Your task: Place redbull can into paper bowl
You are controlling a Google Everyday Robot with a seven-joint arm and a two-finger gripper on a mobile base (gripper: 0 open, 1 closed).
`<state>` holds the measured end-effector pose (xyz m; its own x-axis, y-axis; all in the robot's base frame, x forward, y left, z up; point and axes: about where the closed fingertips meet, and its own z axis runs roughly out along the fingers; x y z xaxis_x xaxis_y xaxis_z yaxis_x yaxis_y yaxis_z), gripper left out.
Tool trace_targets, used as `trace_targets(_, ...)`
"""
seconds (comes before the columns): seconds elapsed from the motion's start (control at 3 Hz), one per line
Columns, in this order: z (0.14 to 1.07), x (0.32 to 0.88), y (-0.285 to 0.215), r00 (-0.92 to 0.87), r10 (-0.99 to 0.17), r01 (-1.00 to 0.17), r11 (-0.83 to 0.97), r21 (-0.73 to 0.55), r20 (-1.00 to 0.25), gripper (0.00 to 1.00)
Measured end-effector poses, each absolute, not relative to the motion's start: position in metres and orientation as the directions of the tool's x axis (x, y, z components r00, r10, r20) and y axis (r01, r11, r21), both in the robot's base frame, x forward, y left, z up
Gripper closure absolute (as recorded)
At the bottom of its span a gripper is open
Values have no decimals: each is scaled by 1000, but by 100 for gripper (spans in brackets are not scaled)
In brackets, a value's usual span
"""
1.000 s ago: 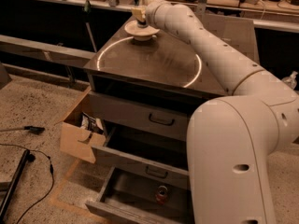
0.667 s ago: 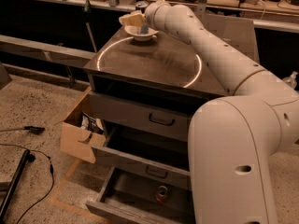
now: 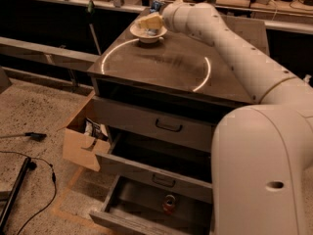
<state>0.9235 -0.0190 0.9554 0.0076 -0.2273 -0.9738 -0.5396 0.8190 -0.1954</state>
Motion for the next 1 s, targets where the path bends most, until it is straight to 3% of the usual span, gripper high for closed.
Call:
trace_targets(0.67,974,899,-114,-26,-348,-498,818,-289,-937,0)
trace_targets(1.0,974,899,-114,-26,-348,-498,817,-289,-937,0)
